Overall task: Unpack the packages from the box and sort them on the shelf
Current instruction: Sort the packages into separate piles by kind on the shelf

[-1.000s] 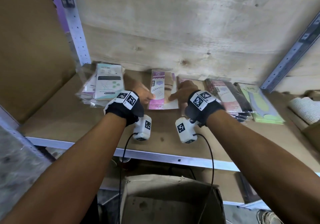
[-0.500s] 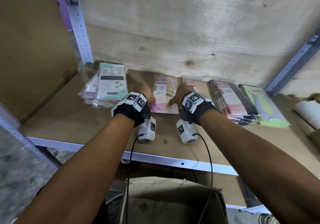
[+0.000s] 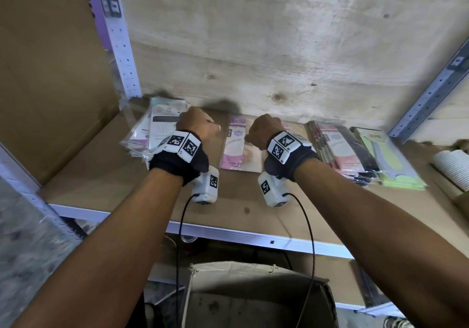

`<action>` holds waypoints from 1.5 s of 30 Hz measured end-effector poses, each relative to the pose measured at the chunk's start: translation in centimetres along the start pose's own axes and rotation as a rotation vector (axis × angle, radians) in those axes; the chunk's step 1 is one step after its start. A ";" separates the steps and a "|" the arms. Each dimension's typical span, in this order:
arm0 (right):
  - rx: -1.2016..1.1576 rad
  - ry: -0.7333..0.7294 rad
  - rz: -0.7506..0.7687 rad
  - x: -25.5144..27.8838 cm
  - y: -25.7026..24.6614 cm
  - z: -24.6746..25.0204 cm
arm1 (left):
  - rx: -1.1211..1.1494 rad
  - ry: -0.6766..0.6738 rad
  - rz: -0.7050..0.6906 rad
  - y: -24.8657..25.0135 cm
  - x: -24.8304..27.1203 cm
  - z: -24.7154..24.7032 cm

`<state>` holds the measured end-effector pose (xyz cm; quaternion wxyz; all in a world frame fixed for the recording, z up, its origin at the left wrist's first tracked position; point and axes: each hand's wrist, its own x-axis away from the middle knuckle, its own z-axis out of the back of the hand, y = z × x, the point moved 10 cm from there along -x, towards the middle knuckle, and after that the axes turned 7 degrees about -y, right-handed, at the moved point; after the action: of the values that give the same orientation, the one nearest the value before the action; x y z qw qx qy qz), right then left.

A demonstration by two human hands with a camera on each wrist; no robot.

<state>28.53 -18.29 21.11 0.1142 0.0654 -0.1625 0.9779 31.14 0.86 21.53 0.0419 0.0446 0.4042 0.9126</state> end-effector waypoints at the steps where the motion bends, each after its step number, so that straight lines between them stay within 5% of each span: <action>1: -0.060 0.015 0.035 0.2 -0.8 0.3 | 0.024 0.032 -0.018 -0.2 0.1 1.3; 5: -0.311 -0.080 0.163 0.9 -5.2 -1.2 | 0.107 0.125 -0.048 -2.7 0.4 6.0; 10: -0.591 -0.214 0.102 -0.8 -9.7 -6.0 | 0.196 0.197 -0.003 -6.5 1.1 10.1; 14: -0.414 -0.214 0.165 -1.9 -12.5 -8.7 | 0.132 0.169 -0.015 -8.0 1.3 11.2; 20: -0.467 -0.272 0.146 -1.8 -11.2 -9.9 | 0.082 0.106 -0.036 -8.7 1.1 10.9; 25: -0.979 -0.250 0.167 1.5 -8.3 -6.8 | -0.170 -0.202 -0.105 -6.2 2.2 6.8; 29: -1.227 -0.272 0.203 4.8 -6.1 -3.2 | -0.446 -0.143 -0.281 -1.8 4.1 5.2; 37: -1.504 -0.368 0.186 9.0 -0.7 2.4 | 0.022 0.038 -0.580 6.6 7.6 4.9; 42: -1.599 -0.276 0.196 10.4 3.8 3.6 | 0.235 -0.050 -0.608 8.7 8.3 2.2; 45: -1.357 -0.081 0.141 11.4 7.1 3.3 | 0.355 -0.145 -0.563 9.0 7.9 -0.7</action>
<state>16.07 -23.58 23.96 0.0597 0.0050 -0.7477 0.6613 22.90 -4.80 28.08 0.3123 0.0028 0.5491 0.7752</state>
